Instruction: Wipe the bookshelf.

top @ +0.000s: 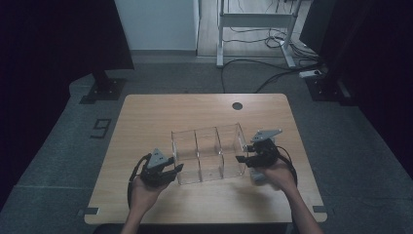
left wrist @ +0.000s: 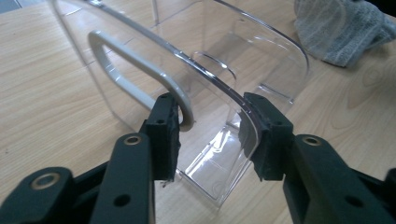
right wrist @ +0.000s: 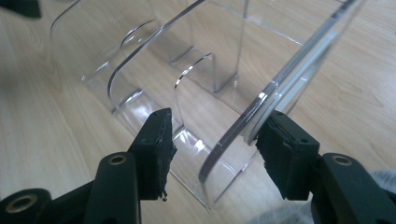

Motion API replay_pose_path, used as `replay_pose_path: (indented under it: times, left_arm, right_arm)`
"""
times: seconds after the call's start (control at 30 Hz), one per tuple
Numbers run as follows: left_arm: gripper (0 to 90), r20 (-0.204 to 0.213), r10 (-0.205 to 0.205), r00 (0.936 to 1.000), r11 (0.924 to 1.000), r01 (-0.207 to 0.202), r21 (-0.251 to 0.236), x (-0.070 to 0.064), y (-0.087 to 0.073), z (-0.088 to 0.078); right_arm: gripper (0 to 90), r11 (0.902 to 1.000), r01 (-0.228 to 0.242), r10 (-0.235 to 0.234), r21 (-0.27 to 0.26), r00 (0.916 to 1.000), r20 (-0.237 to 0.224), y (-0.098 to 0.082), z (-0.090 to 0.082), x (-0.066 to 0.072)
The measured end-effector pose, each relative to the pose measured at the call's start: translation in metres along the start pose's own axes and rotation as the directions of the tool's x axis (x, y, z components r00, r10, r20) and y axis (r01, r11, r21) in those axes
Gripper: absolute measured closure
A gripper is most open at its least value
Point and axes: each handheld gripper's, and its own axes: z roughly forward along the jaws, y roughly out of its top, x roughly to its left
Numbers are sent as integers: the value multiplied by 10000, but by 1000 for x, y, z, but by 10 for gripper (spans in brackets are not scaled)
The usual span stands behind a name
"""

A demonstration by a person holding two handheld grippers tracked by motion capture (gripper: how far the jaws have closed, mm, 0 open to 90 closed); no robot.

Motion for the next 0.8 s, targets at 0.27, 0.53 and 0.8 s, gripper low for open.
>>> replay_pose_path:
  times: [0.27, 0.53, 0.8]
  left_arm:
    - [619, 282, 10, 9996, 10000, -12, 92, 10, 3, 3]
    - [610, 261, 221, 9994, 9996, -225, 155, 19, 8, 8]
    - [606, 94, 394, 9992, 9987, -397, 318, 32, 20, 22]
  right_arm:
    - [566, 9998, 175, -176, 52, 9996, 198, -15, -14, 13]
    - [573, 9999, 107, -108, 54, 9993, 352, -9, -9, 8]
    - [576, 9998, -174, 181, -133, 9985, 520, -1, 1, -6]
